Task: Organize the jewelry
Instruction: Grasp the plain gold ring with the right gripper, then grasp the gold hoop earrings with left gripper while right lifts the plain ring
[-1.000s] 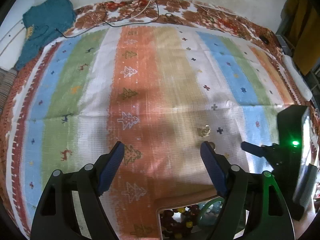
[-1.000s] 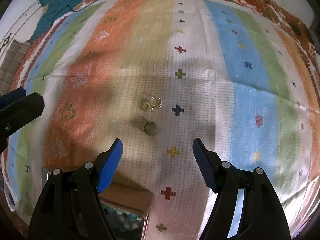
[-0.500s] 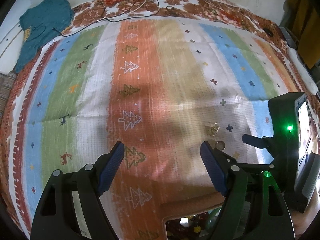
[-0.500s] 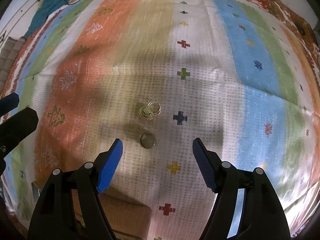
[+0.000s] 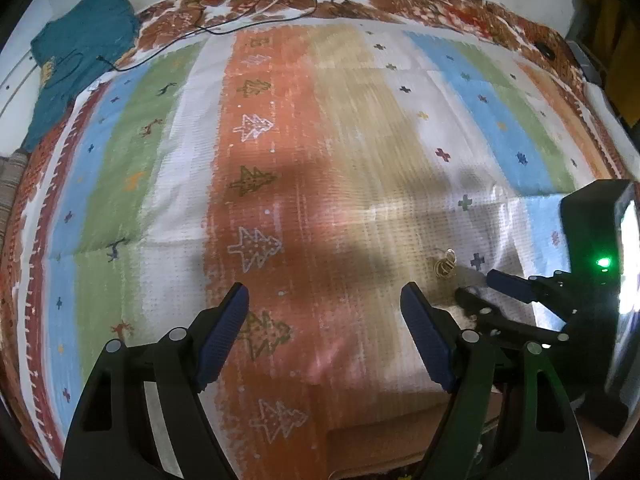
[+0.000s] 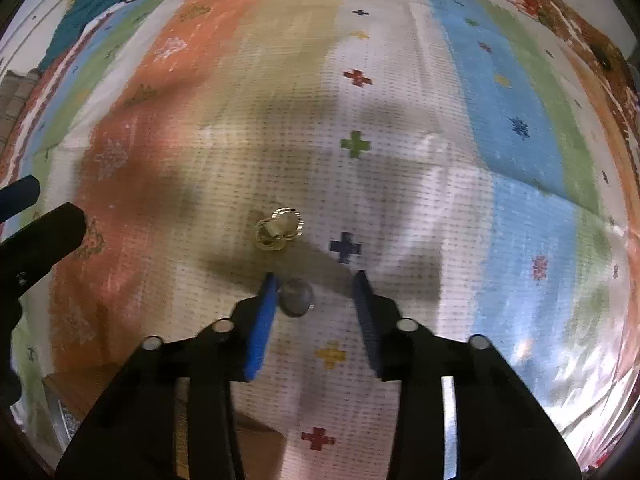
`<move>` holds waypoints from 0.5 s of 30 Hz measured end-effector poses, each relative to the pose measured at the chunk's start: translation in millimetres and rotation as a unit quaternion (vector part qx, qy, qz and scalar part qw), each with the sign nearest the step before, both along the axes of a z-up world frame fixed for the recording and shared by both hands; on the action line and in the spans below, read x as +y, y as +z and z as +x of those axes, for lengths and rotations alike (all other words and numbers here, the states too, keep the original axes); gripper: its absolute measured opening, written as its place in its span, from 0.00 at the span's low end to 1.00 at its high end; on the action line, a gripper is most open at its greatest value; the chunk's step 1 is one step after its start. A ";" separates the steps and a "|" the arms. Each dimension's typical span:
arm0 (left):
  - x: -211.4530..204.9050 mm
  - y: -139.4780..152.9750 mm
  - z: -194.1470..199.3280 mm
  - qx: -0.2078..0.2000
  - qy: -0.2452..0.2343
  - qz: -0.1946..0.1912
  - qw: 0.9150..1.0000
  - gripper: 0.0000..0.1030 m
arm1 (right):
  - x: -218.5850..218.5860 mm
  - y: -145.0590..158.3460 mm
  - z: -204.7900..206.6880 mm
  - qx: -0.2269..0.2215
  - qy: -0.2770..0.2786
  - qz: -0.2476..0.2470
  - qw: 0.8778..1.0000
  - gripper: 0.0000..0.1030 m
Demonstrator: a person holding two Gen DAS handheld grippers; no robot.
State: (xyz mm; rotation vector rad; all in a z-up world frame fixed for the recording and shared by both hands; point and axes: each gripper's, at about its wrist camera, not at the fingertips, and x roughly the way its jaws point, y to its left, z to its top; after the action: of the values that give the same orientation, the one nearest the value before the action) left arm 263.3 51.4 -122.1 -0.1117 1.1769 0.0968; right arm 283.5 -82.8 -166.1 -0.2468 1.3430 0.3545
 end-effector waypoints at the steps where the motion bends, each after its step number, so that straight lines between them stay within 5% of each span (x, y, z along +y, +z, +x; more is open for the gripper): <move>1: -1.6 -1.2 1.4 0.001 -0.003 -0.001 1.000 0.75 | -2.5 0.1 1.2 0.003 -0.002 0.004 1.000 0.18; 15: -31.5 -10.3 13.2 0.009 -0.049 0.004 0.999 0.74 | -53.0 14.3 9.9 0.006 -0.033 0.031 0.999 0.18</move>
State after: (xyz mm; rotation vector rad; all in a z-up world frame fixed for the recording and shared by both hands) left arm 276.5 19.9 -132.5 -0.0457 1.1975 0.0153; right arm 293.3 -135.8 -151.8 -0.1489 1.3463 0.3408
